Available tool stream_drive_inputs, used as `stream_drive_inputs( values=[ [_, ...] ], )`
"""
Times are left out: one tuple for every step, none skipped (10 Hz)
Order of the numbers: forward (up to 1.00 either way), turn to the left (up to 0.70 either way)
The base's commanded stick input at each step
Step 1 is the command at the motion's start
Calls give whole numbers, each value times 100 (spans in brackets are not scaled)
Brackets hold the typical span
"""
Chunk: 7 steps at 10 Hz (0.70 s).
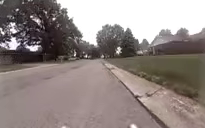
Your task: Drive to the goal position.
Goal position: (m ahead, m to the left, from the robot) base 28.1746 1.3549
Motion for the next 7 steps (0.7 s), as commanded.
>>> stream_drive_inputs(
  values=[
    [50,0],
    [50,0],
    [50,0],
    [50,0],
    [50,0],
    [50,0],
    [50,0]
  ],
)
